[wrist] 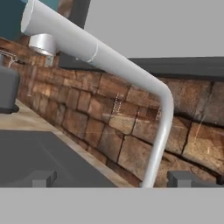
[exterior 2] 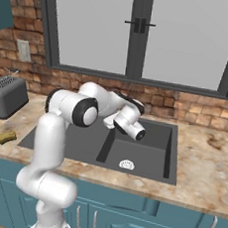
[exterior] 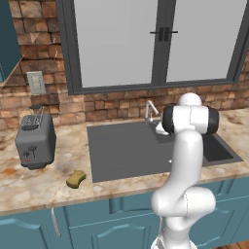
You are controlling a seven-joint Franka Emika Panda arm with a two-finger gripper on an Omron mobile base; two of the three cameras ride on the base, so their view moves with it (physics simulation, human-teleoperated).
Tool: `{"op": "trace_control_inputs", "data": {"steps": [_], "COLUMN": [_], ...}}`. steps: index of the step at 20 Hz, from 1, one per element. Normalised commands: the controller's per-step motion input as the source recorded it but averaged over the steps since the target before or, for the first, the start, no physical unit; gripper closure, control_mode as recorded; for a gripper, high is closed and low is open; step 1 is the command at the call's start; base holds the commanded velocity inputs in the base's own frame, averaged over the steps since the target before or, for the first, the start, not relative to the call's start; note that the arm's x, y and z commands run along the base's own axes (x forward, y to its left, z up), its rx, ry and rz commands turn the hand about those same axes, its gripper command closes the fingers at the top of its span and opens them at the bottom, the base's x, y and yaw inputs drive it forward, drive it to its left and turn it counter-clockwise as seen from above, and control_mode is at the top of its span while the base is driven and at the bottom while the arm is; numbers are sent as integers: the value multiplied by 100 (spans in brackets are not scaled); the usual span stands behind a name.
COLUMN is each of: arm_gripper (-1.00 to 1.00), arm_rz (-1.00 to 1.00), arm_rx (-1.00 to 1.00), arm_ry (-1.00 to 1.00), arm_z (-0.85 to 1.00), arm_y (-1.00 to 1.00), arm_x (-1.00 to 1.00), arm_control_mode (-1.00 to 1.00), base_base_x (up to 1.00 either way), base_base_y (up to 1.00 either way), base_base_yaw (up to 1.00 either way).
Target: Soak the sponge with water for a few seconds and then drop it inside the sink.
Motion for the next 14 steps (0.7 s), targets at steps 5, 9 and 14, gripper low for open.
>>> {"op": "trace_control_inputs", "data": {"steps": [5,9,14], "arm_gripper": [-100,-100,-100], "arm_rz": [0,0,-5], "arm_rx": [0,0,0], "arm_ry": [0,0,0], "arm_z": [0,0,-2], "arm_y": [0,0,0], "arm_x": [25,26,21], "arm_control_mode": [-100,-100,-100], "base_base_x": [0,0,0], "base_base_y": [0,0,0], "base_base_yaw": [0,0,0]}}
